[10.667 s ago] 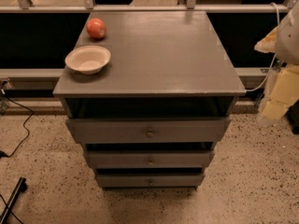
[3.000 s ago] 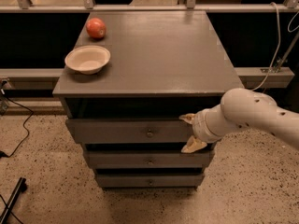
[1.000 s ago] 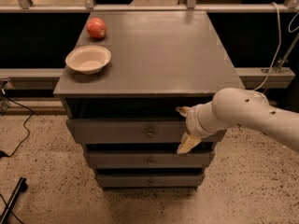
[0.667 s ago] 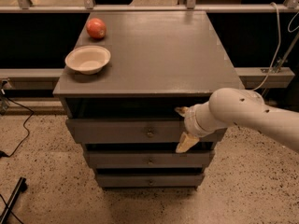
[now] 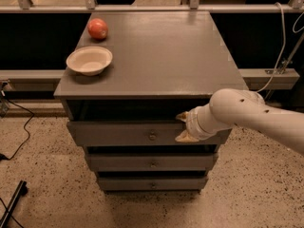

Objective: Open top drawer

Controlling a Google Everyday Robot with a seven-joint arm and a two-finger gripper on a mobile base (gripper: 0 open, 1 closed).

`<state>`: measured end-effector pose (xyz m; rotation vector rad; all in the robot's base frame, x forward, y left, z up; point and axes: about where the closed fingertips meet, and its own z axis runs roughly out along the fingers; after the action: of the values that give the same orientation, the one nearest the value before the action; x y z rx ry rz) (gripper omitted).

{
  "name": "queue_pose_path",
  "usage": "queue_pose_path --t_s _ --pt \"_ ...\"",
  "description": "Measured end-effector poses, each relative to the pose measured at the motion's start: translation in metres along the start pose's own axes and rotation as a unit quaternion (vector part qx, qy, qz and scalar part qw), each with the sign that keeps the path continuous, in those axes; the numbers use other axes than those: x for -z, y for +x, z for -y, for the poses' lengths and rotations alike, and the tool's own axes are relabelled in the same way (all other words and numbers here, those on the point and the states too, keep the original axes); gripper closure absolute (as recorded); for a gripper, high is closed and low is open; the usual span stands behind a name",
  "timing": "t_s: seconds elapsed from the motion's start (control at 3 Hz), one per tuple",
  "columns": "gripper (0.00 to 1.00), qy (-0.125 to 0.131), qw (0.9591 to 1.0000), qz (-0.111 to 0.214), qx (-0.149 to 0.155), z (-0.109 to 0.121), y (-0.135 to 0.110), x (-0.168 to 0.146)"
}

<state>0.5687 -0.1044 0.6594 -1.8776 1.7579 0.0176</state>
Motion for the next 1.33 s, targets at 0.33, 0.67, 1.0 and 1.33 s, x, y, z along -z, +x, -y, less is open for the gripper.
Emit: queue_pose_path --t_s 0.33,0.67,1.0,1.33 --pt "0.58 -0.003 1.0 0.0 0.002 -0.0018 -0.0007 0.0002" --pt "0.55 -0.003 1.0 0.0 0.002 -0.0008 -0.0018 0.0027" --pt "0.53 -0.003 1.0 0.0 0.002 -0.0008 -0.0019 0.0029" --pt "0.49 -0.003 1.0 0.0 0.002 -0.0005 -0.0022 0.0034"
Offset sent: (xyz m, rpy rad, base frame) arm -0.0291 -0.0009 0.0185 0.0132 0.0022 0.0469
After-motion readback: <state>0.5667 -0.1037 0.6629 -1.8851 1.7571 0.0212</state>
